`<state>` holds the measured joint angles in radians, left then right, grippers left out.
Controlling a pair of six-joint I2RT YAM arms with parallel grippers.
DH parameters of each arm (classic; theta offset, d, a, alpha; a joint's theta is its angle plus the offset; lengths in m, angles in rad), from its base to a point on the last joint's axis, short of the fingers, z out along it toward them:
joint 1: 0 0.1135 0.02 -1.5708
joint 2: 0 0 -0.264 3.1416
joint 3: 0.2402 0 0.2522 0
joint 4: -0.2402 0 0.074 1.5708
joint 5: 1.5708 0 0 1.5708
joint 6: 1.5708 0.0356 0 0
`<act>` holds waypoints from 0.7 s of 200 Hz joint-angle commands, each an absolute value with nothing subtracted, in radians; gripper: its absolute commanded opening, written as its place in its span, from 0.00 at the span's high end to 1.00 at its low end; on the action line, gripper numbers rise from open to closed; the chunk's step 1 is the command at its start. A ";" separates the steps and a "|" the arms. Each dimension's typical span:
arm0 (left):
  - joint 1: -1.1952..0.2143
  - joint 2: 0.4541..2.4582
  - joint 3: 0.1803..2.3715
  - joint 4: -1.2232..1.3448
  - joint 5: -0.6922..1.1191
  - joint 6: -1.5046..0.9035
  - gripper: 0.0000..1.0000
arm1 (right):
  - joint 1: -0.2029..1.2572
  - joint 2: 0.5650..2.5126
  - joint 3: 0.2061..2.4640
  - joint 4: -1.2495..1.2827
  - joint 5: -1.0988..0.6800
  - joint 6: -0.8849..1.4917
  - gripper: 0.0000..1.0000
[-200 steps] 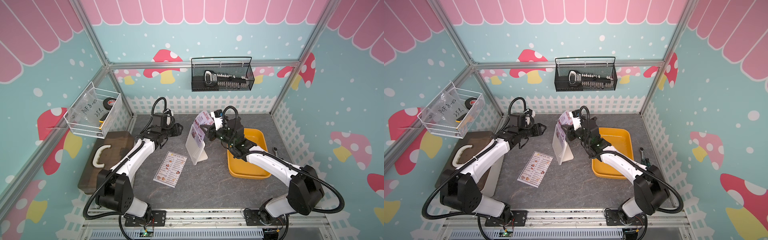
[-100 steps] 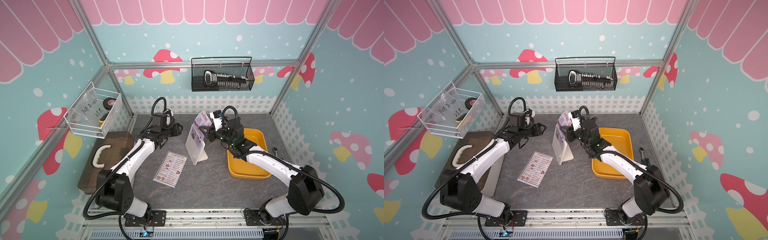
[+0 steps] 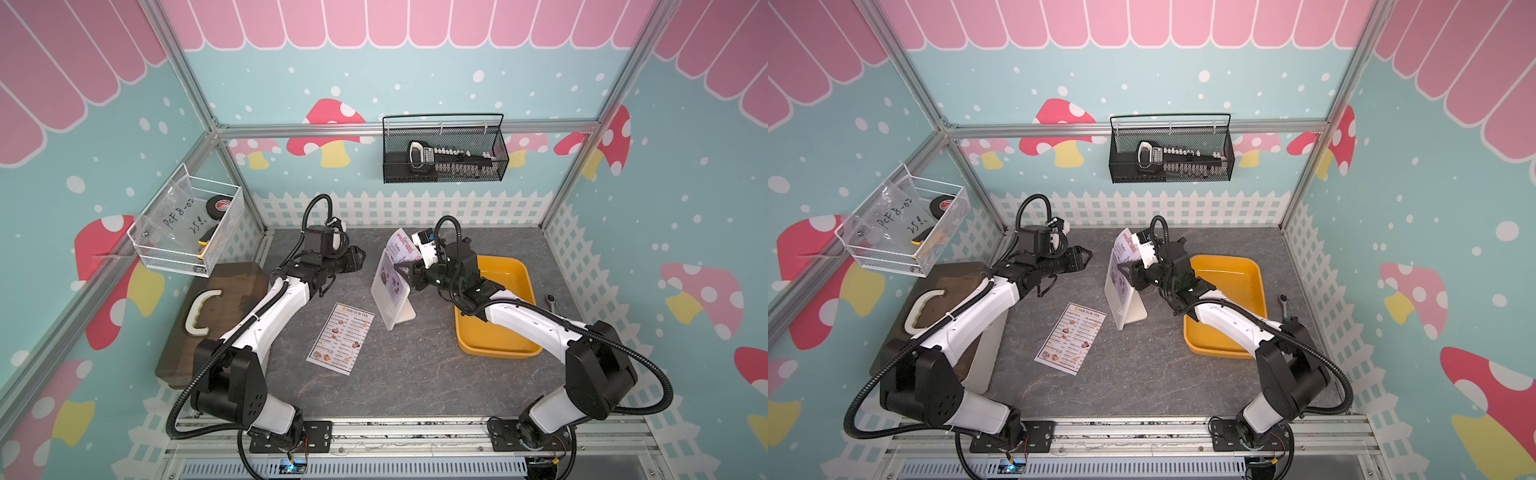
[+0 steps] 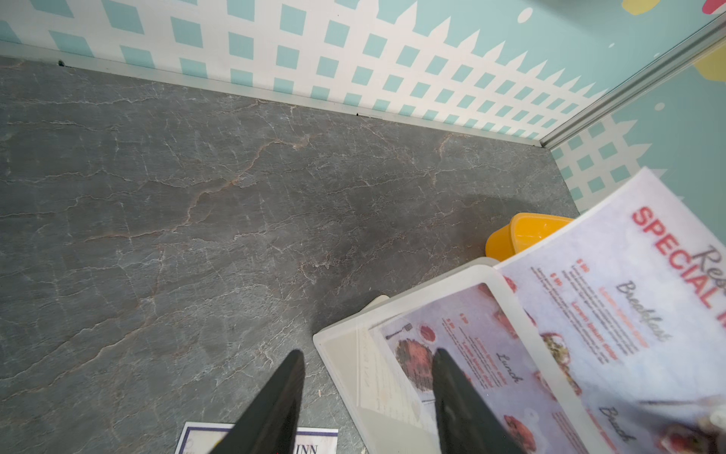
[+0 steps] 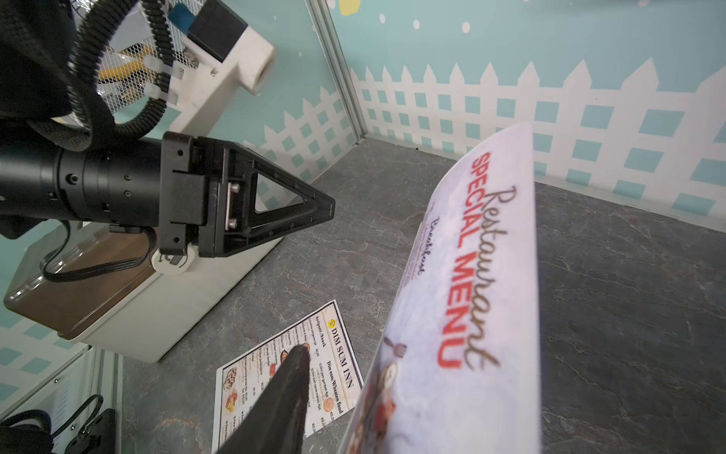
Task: Replace the menus in the menu holders
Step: Insert the menu into the menu holder.
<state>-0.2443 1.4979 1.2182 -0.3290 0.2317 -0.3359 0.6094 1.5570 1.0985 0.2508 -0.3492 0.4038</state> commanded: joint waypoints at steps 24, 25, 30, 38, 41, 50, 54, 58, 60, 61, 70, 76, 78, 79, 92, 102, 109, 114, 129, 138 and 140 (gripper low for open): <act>-0.239 1.485 1.208 -0.306 0.230 -0.340 0.47 | 0.610 1.561 1.115 0.170 -0.344 0.359 0.52; -0.239 1.485 1.208 -0.305 0.230 -0.340 0.47 | 0.610 1.558 1.114 0.170 -0.341 0.359 0.52; -0.240 1.485 1.208 -0.305 0.230 -0.340 0.47 | 0.607 1.548 1.112 0.169 -0.329 0.358 0.52; -0.239 1.483 1.207 -0.306 0.230 -0.340 0.47 | 0.603 1.533 1.113 0.167 -0.319 0.355 0.51; -0.239 1.483 1.208 -0.305 0.230 -0.340 0.47 | 0.603 1.529 1.116 0.165 -0.318 0.353 0.51; -0.239 1.483 1.209 -0.305 0.230 -0.342 0.47 | 0.598 1.523 1.129 0.151 -0.319 0.346 0.51; -0.239 1.483 1.210 -0.305 0.231 -0.341 0.47 | 0.597 1.522 1.135 0.145 -0.323 0.342 0.51; -0.239 1.483 1.211 -0.306 0.232 -0.339 0.47 | 0.598 1.520 1.141 0.141 -0.326 0.339 0.51; -0.239 1.483 1.210 -0.305 0.231 -0.340 0.47 | 0.597 1.519 1.143 0.140 -0.328 0.338 0.50; -0.239 1.483 1.211 -0.304 0.230 -0.340 0.47 | 0.598 1.520 1.144 0.141 -0.329 0.338 0.51; -0.239 1.483 1.213 -0.305 0.230 -0.339 0.47 | 0.597 1.519 1.153 0.140 -0.339 0.337 0.51; -0.240 1.485 1.215 -0.306 0.231 -0.339 0.47 | 0.598 1.518 1.157 0.140 -0.345 0.336 0.50; -0.239 1.485 1.215 -0.306 0.231 -0.340 0.47 | 0.598 1.518 1.159 0.140 -0.346 0.336 0.50; -0.239 1.485 1.215 -0.306 0.232 -0.340 0.47 | 0.598 1.519 1.159 0.141 -0.347 0.336 0.50; -0.239 1.484 1.218 -0.305 0.231 -0.340 0.47 | 0.598 1.513 1.162 0.143 -0.343 0.335 0.50; -0.240 1.483 1.218 -0.305 0.232 -0.340 0.47 | 0.597 1.507 1.166 0.143 -0.335 0.332 0.49; -0.240 1.483 1.219 -0.307 0.232 -0.339 0.47 | 0.597 1.505 1.171 0.143 -0.337 0.329 0.49; -0.239 1.483 1.220 -0.308 0.232 -0.338 0.47 | 0.597 1.507 1.175 0.142 -0.342 0.327 0.49; -0.240 1.483 1.223 -0.311 0.229 -0.335 0.47 | 0.598 1.523 1.191 0.140 -0.372 0.328 0.49; -0.239 1.483 1.225 -0.312 0.228 -0.335 0.47 | 0.598 1.534 1.199 0.142 -0.392 0.331 0.50; -0.239 1.483 1.226 -0.313 0.228 -0.336 0.47 | 0.597 1.536 1.199 0.142 -0.397 0.332 0.50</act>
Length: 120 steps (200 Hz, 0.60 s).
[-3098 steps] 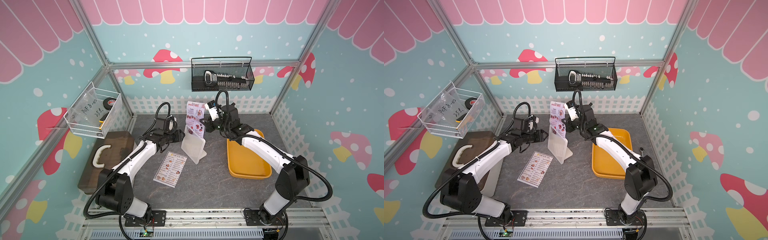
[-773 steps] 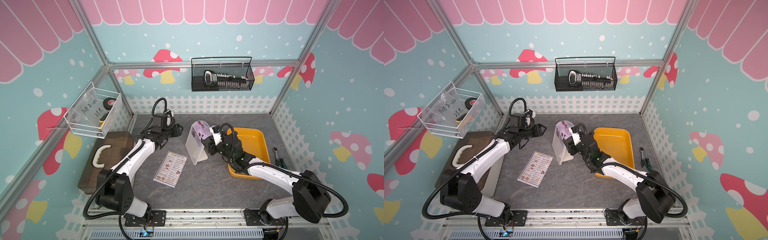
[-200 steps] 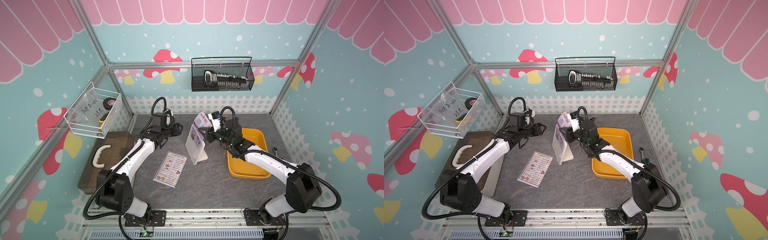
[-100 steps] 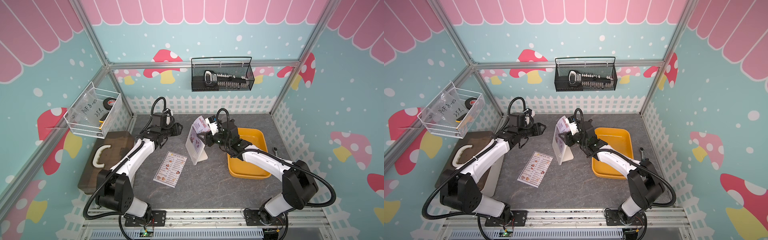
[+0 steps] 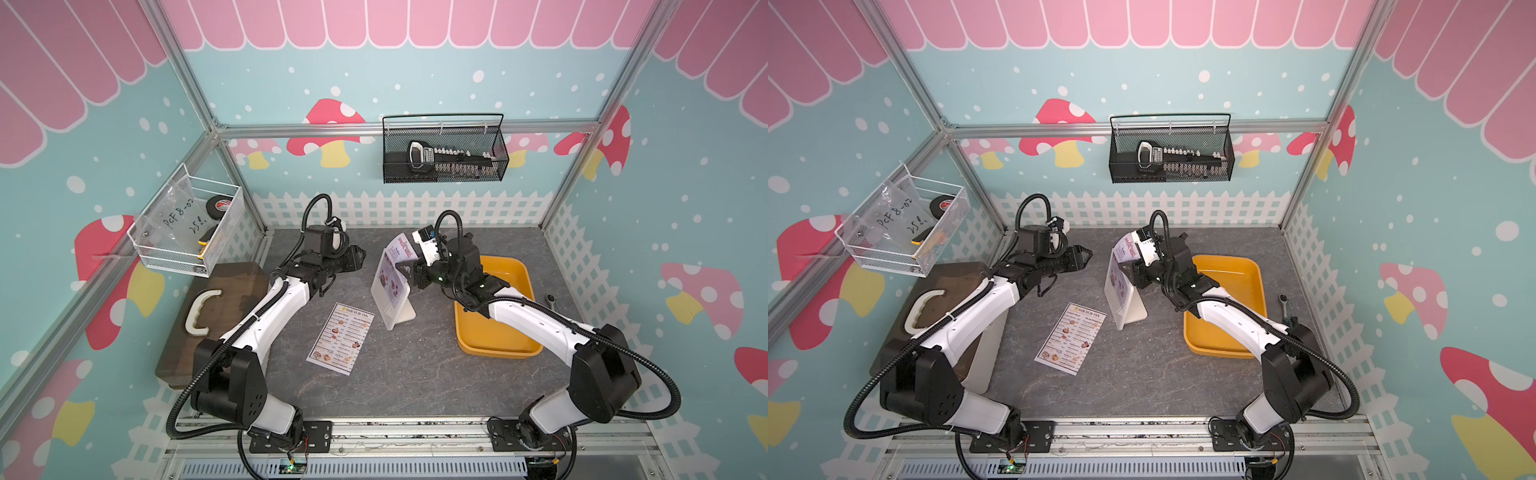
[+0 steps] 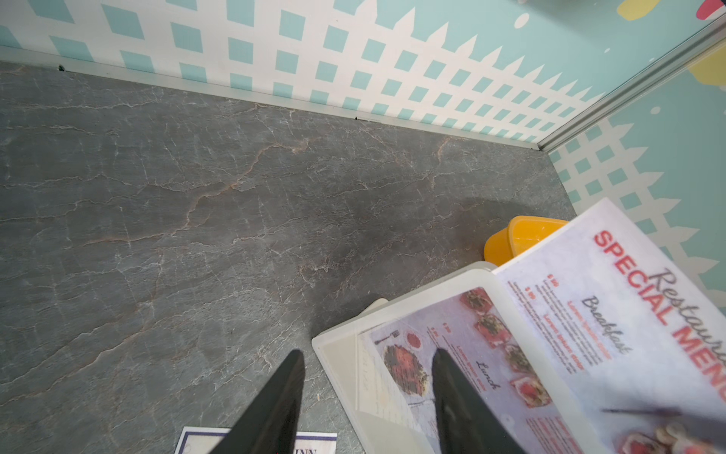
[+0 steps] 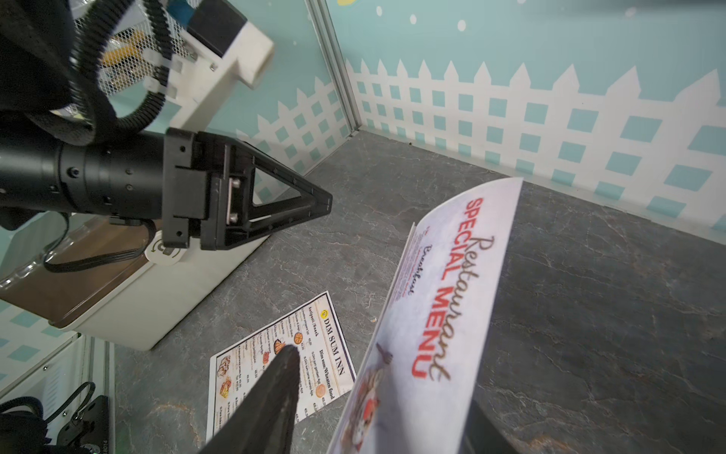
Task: Replace the menus in the menu holders
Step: Insert the menu into the menu holder.
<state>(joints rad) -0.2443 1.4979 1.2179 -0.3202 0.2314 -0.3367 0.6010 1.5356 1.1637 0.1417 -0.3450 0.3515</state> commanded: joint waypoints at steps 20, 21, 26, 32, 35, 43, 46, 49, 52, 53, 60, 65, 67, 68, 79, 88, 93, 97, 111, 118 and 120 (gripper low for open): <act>-0.239 1.485 1.229 -0.316 0.227 -0.334 0.47 | 0.599 1.561 1.205 0.143 -0.426 0.343 0.51; -0.239 1.485 1.230 -0.317 0.227 -0.334 0.47 | 0.599 1.563 1.206 0.144 -0.428 0.343 0.51; -0.240 1.485 1.230 -0.316 0.227 -0.333 0.47 | 0.600 1.566 1.205 0.143 -0.433 0.347 0.51; -0.240 1.485 1.229 -0.316 0.226 -0.332 0.47 | 0.601 1.573 1.204 0.144 -0.438 0.351 0.51; -0.239 1.485 1.229 -0.317 0.226 -0.332 0.47 | 0.601 1.574 1.203 0.144 -0.439 0.352 0.52; -0.239 1.486 1.230 -0.319 0.224 -0.332 0.47 | 0.601 1.581 1.201 0.144 -0.440 0.355 0.52; -0.239 1.486 1.229 -0.318 0.224 -0.333 0.47 | 0.601 1.583 1.201 0.144 -0.441 0.356 0.52; -0.240 1.486 1.230 -0.318 0.224 -0.333 0.47 | 0.602 1.584 1.201 0.143 -0.440 0.357 0.52; -0.239 1.486 1.230 -0.317 0.224 -0.333 0.47 | 0.601 1.586 1.201 0.140 -0.440 0.357 0.52; -0.239 1.486 1.230 -0.317 0.224 -0.333 0.47 | 0.602 1.587 1.202 0.140 -0.439 0.357 0.52; -0.239 1.486 1.231 -0.318 0.224 -0.333 0.47 | 0.603 1.592 1.204 0.133 -0.436 0.356 0.52; -0.239 1.486 1.231 -0.318 0.224 -0.333 0.47 | 0.602 1.595 1.206 0.131 -0.435 0.356 0.53; -0.239 1.486 1.231 -0.318 0.224 -0.333 0.47 | 0.602 1.598 1.206 0.129 -0.433 0.356 0.54; -0.239 1.486 1.232 -0.318 0.224 -0.333 0.47 | 0.602 1.598 1.207 0.128 -0.432 0.356 0.54; -0.239 1.486 1.232 -0.318 0.224 -0.333 0.47 | 0.603 1.605 1.209 0.121 -0.427 0.356 0.56; -0.239 1.486 1.231 -0.318 0.221 -0.333 0.47 | 0.601 1.612 1.210 0.120 -0.428 0.357 0.59; -0.239 1.486 1.230 -0.318 0.221 -0.333 0.47 | 0.602 1.617 1.213 0.119 -0.429 0.357 0.60; -0.239 1.485 1.229 -0.318 0.220 -0.332 0.47 | 0.601 1.622 1.215 0.116 -0.433 0.356 0.60; -0.239 1.485 1.225 -0.318 0.219 -0.332 0.47 | 0.601 1.635 1.215 0.116 -0.437 0.357 0.60; -0.239 1.484 1.223 -0.318 0.218 -0.332 0.47 | 0.603 1.641 1.213 0.116 -0.439 0.359 0.60; -0.239 1.483 1.222 -0.318 0.218 -0.332 0.47 | 0.602 1.642 1.212 0.116 -0.438 0.359 0.60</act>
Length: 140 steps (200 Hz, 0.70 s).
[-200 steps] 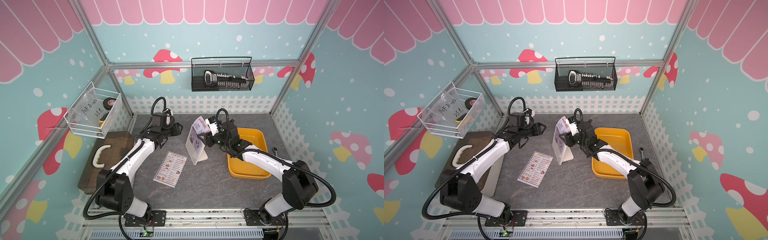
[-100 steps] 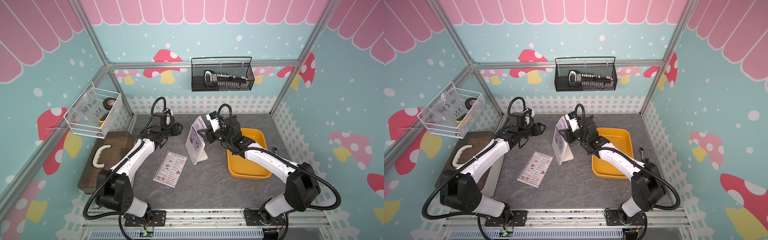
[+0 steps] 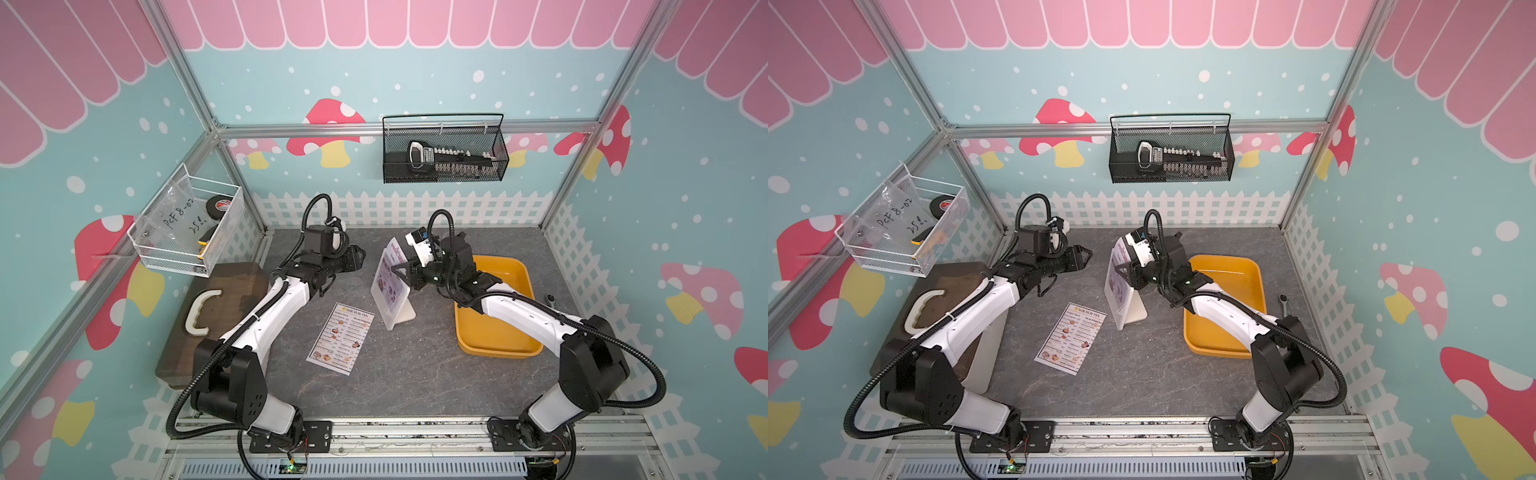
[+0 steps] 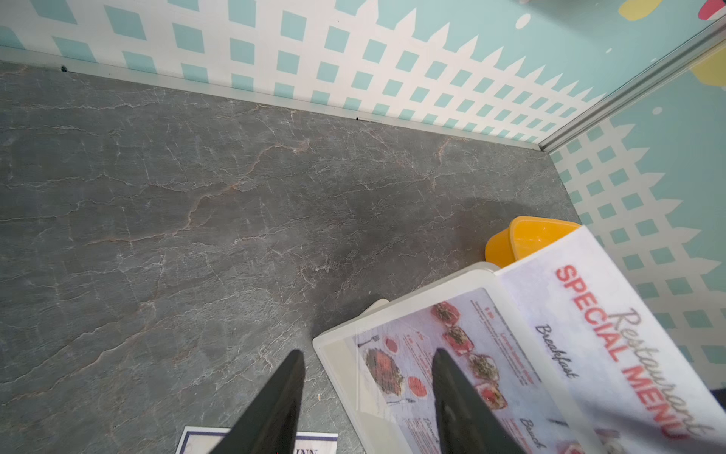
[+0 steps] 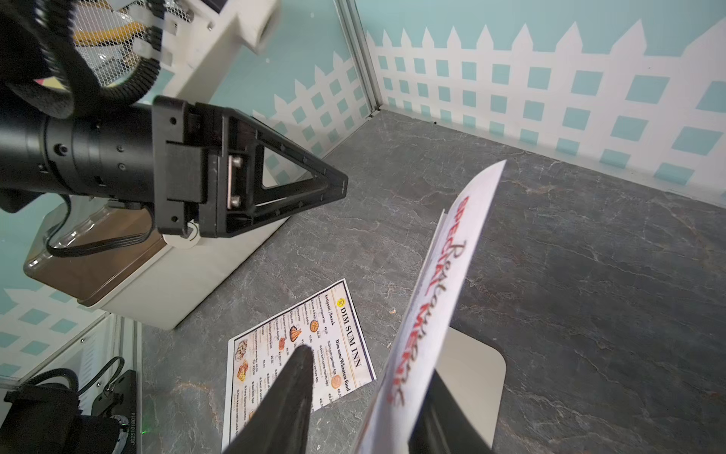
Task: Replace the menus in the menu holders
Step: Insert the menu into the menu holder.
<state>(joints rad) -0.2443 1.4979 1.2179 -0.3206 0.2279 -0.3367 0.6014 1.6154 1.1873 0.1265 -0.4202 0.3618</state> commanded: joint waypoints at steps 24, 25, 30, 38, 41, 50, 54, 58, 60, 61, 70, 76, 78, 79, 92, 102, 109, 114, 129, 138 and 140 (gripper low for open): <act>-0.239 1.480 1.218 -0.317 0.213 -0.333 0.47 | 0.603 1.638 1.203 0.113 -0.419 0.357 0.60; -0.239 1.480 1.217 -0.316 0.213 -0.333 0.47 | 0.603 1.638 1.203 0.113 -0.417 0.359 0.60; -0.239 1.479 1.217 -0.317 0.213 -0.333 0.47 | 0.601 1.631 1.201 0.113 -0.410 0.359 0.60; -0.239 1.478 1.217 -0.316 0.213 -0.332 0.47 | 0.601 1.621 1.200 0.113 -0.404 0.358 0.61; -0.239 1.477 1.216 -0.317 0.213 -0.332 0.47 | 0.600 1.617 1.200 0.113 -0.402 0.357 0.61; -0.239 1.476 1.215 -0.315 0.213 -0.334 0.47 | 0.601 1.606 1.198 0.113 -0.395 0.359 0.63; -0.241 1.476 1.215 -0.314 0.214 -0.334 0.47 | 0.601 1.601 1.198 0.113 -0.394 0.358 0.63; -0.240 1.476 1.215 -0.313 0.214 -0.334 0.47 | 0.600 1.595 1.198 0.114 -0.393 0.358 0.63; -0.239 1.477 1.215 -0.314 0.215 -0.334 0.47 | 0.600 1.593 1.198 0.113 -0.392 0.358 0.63; -0.239 1.477 1.216 -0.314 0.215 -0.334 0.47 | 0.600 1.592 1.198 0.114 -0.391 0.357 0.63; -0.239 1.477 1.215 -0.314 0.216 -0.334 0.47 | 0.600 1.583 1.199 0.112 -0.387 0.359 0.62; -0.239 1.476 1.215 -0.313 0.216 -0.335 0.47 | 0.601 1.576 1.201 0.110 -0.384 0.358 0.62; -0.239 1.476 1.215 -0.313 0.216 -0.335 0.47 | 0.600 1.574 1.201 0.109 -0.383 0.357 0.62; -0.239 1.476 1.215 -0.313 0.216 -0.335 0.47 | 0.600 1.572 1.202 0.109 -0.382 0.356 0.62; -0.240 1.475 1.213 -0.313 0.218 -0.335 0.47 | 0.599 1.555 1.209 0.100 -0.373 0.351 0.61; -0.239 1.474 1.212 -0.311 0.218 -0.335 0.47 | 0.599 1.550 1.221 0.091 -0.371 0.342 0.60; -0.239 1.473 1.212 -0.313 0.217 -0.336 0.47 | 0.599 1.554 1.232 0.076 -0.369 0.335 0.61; -0.239 1.472 1.212 -0.312 0.216 -0.335 0.47 | 0.598 1.559 1.242 0.065 -0.368 0.332 0.62; -0.239 1.470 1.210 -0.313 0.216 -0.337 0.47 | 0.600 1.582 1.266 0.037 -0.375 0.324 0.66; -0.239 1.468 1.210 -0.314 0.215 -0.335 0.47 | 0.598 1.595 1.268 0.036 -0.379 0.329 0.68; -0.240 1.468 1.210 -0.314 0.215 -0.335 0.47 | 0.598 1.597 1.268 0.035 -0.381 0.330 0.68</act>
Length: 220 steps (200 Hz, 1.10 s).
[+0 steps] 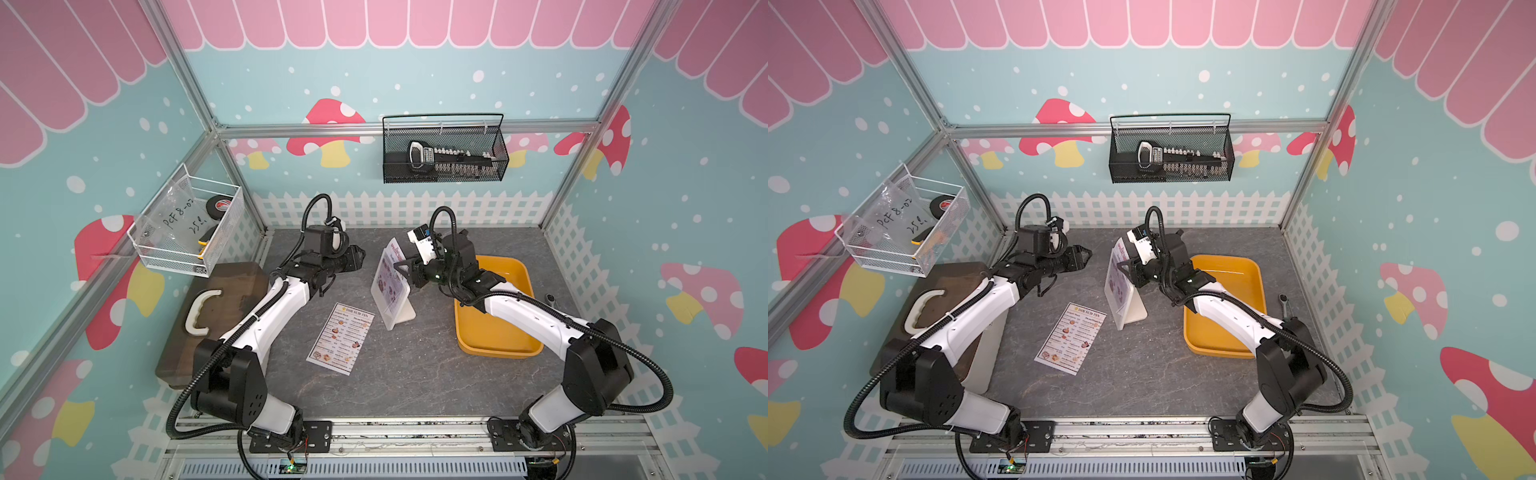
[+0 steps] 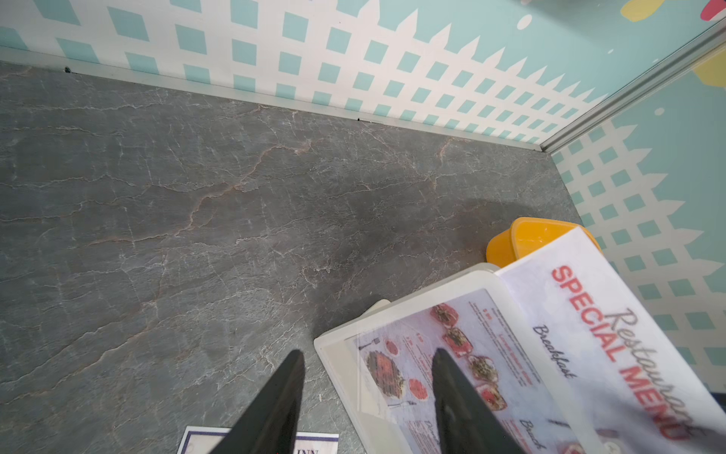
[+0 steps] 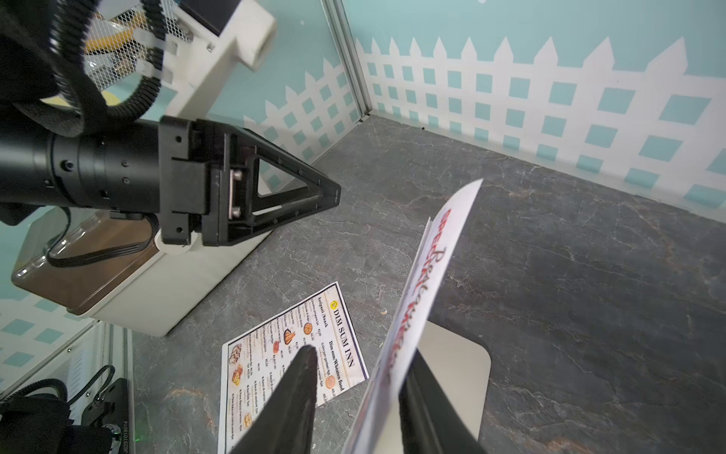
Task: Replace the menus in the menu holders
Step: Insert the menu into the menu holder.
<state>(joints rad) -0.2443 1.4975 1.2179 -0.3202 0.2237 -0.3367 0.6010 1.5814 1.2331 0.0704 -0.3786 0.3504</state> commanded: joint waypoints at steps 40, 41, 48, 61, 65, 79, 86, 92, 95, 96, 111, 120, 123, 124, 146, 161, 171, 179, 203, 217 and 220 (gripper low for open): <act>-0.239 1.458 1.205 -0.320 0.206 -0.331 0.47 | 0.598 1.624 1.276 0.012 -0.394 0.344 0.75; -0.239 1.458 1.204 -0.320 0.206 -0.331 0.47 | 0.598 1.625 1.277 0.011 -0.394 0.344 0.75; -0.239 1.457 1.204 -0.319 0.204 -0.331 0.47 | 0.599 1.627 1.280 0.005 -0.393 0.345 0.75; -0.239 1.459 1.204 -0.319 0.205 -0.332 0.47 | 0.599 1.633 1.281 0.004 -0.394 0.342 0.76; -0.239 1.459 1.206 -0.320 0.206 -0.333 0.47 | 0.598 1.634 1.282 0.004 -0.394 0.342 0.76; -0.239 1.459 1.207 -0.319 0.206 -0.333 0.47 | 0.599 1.638 1.283 0.003 -0.396 0.344 0.78; -0.239 1.459 1.206 -0.320 0.204 -0.333 0.47 | 0.599 1.643 1.284 0.003 -0.399 0.346 0.79; -0.239 1.457 1.207 -0.319 0.204 -0.332 0.47 | 0.598 1.647 1.284 0.004 -0.406 0.349 0.79; -0.239 1.457 1.205 -0.319 0.204 -0.333 0.47 | 0.600 1.650 1.284 0.004 -0.410 0.350 0.79; -0.239 1.457 1.205 -0.319 0.204 -0.333 0.47 | 0.600 1.650 1.284 0.004 -0.411 0.350 0.79; -0.239 1.459 1.204 -0.319 0.202 -0.334 0.47 | 0.602 1.661 1.288 0.005 -0.429 0.360 0.79; -0.239 1.460 1.207 -0.319 0.202 -0.334 0.47 | 0.603 1.665 1.290 0.002 -0.440 0.362 0.80; -0.239 1.461 1.207 -0.319 0.202 -0.334 0.47 | 0.603 1.666 1.291 -0.001 -0.442 0.362 0.79; -0.239 1.462 1.207 -0.319 0.203 -0.333 0.47 | 0.604 1.666 1.291 -0.002 -0.443 0.362 0.79; -0.239 1.465 1.215 -0.318 0.206 -0.336 0.47 | 0.603 1.659 1.304 -0.035 -0.452 0.358 0.79; -0.239 1.468 1.220 -0.316 0.206 -0.335 0.47 | 0.603 1.641 1.307 -0.052 -0.434 0.350 0.78; -0.239 1.470 1.224 -0.316 0.207 -0.337 0.47 | 0.602 1.628 1.314 -0.066 -0.414 0.345 0.78; -0.240 1.471 1.228 -0.316 0.208 -0.338 0.47 | 0.601 1.618 1.322 -0.076 -0.402 0.340 0.76; -0.239 1.471 1.233 -0.317 0.209 -0.337 0.47 | 0.599 1.620 1.388 -0.153 -0.382 0.319 0.72; -0.240 1.470 1.235 -0.319 0.207 -0.335 0.47 | 0.598 1.640 1.433 -0.213 -0.359 0.308 0.73; -0.239 1.470 1.237 -0.319 0.207 -0.335 0.47 | 0.599 1.644 1.439 -0.226 -0.353 0.306 0.73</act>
<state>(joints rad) -0.2443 1.4818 1.2179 -0.3206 0.2153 -0.3367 0.6018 1.6470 1.3632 -0.1211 -0.3931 0.3443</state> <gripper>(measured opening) 0.534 0.274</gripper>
